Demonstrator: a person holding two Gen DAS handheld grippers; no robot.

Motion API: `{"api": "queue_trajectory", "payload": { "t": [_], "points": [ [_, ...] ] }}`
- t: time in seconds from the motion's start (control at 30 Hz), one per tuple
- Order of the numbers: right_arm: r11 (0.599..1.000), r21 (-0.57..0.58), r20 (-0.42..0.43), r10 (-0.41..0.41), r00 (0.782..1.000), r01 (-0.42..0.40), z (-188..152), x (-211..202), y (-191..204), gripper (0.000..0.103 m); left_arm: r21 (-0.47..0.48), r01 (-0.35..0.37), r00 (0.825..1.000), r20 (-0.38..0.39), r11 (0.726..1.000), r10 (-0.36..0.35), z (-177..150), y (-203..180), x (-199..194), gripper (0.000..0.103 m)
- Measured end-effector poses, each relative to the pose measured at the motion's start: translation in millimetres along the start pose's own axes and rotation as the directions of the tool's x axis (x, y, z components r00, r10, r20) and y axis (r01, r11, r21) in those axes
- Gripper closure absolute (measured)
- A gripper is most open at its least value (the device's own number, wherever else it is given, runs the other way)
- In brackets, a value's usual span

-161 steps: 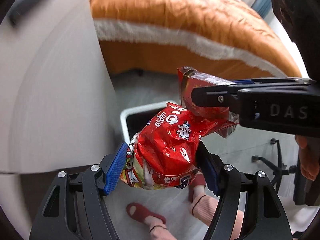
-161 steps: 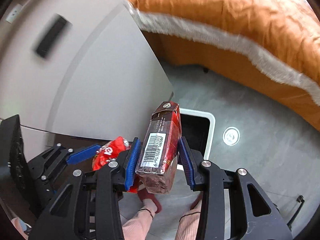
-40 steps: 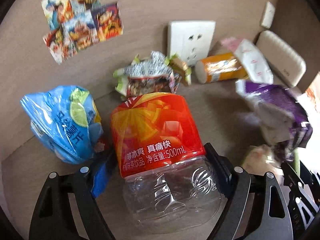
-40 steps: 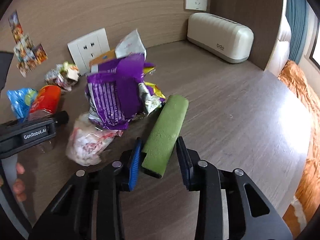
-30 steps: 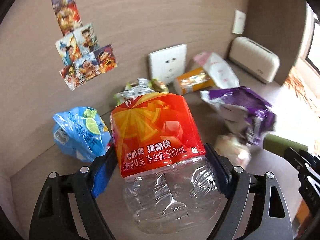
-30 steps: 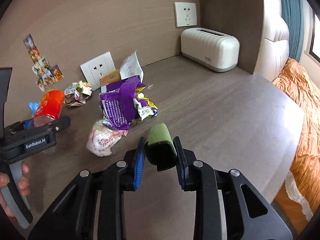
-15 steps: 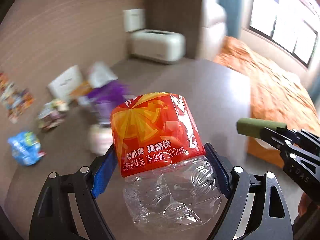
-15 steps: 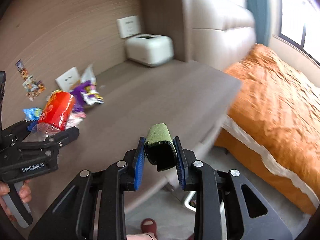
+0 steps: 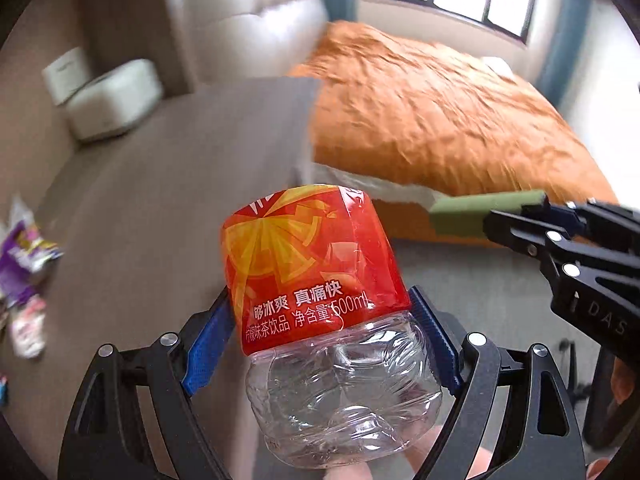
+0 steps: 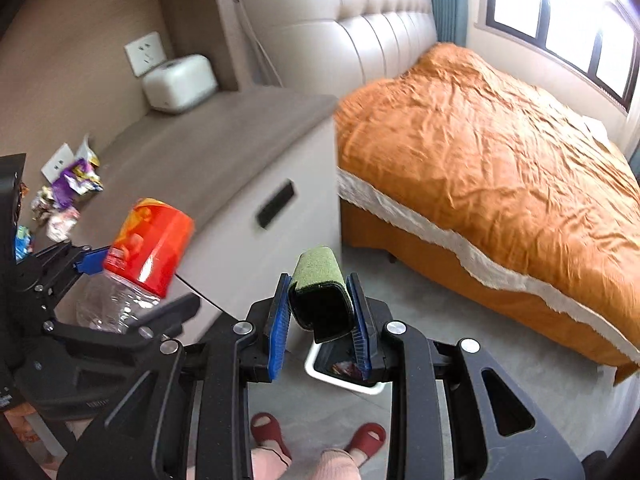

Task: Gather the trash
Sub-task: 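Carry bottle and tube over the white bin and open both tools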

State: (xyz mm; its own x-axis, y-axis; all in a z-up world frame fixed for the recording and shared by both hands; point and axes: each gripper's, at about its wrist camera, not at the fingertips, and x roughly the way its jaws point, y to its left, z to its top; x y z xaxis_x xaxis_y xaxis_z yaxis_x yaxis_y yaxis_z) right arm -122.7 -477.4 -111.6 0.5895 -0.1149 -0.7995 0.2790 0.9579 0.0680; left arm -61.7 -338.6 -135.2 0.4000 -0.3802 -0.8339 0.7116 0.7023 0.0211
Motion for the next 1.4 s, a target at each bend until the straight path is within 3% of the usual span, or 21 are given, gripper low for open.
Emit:
{"api": "queue_trajectory", "payload": {
  "t": [0.17,0.33,0.7,1.0,1.03,1.07,1.13,1.23,1.3,1.4],
  "points": [
    [1.000,0.019,-0.079,-0.007,0.997,0.008,-19,37,-32,0.074,0.103,0.072,0.997,-0.050,0.992,-0.067,-9,-50,57,0.021],
    [0.999,0.034,-0.160,-0.006,0.987,0.012,-45,100,-63,0.074,0.146,0.128,0.986,-0.124,0.981,-0.110,-25,-78,132,0.021],
    [0.996,0.087,-0.319,0.022,0.947,0.006,-122,291,-120,0.074,0.156,0.198,0.936,-0.323,0.968,-0.139,-101,-101,339,0.020],
    [0.997,0.063,-0.377,0.066,0.924,-0.046,-178,388,-138,0.074,0.124,0.204,0.920,-0.363,0.971,-0.147,-140,-107,433,0.019],
    [0.997,0.055,-0.385,0.064,0.921,-0.047,-182,394,-138,0.072,0.115,0.205,0.918,-0.367,0.972,-0.150,-142,-107,441,0.017],
    [0.998,0.047,-0.398,0.065,0.915,-0.051,-187,400,-139,0.046,0.112,0.204,0.915,-0.374,0.973,-0.149,-144,-107,446,0.006],
    [0.999,0.031,-0.395,0.030,0.918,-0.019,-194,408,-143,0.013,0.134,0.168,0.917,-0.385,0.977,-0.105,-151,-107,458,0.005],
    [0.999,0.018,-0.425,0.032,0.905,-0.027,-198,415,-146,0.011,0.189,0.137,0.919,-0.390,0.972,-0.054,-155,-109,464,0.005],
    [1.000,-0.003,-0.420,-0.003,0.908,0.002,-198,414,-147,0.006,0.194,0.146,0.917,-0.394,0.970,-0.059,-153,-108,462,0.005],
    [1.000,-0.018,-0.414,-0.017,0.910,0.011,-194,405,-147,0.005,0.209,0.146,0.918,-0.392,0.967,-0.054,-147,-109,458,0.005]
  ]
}}
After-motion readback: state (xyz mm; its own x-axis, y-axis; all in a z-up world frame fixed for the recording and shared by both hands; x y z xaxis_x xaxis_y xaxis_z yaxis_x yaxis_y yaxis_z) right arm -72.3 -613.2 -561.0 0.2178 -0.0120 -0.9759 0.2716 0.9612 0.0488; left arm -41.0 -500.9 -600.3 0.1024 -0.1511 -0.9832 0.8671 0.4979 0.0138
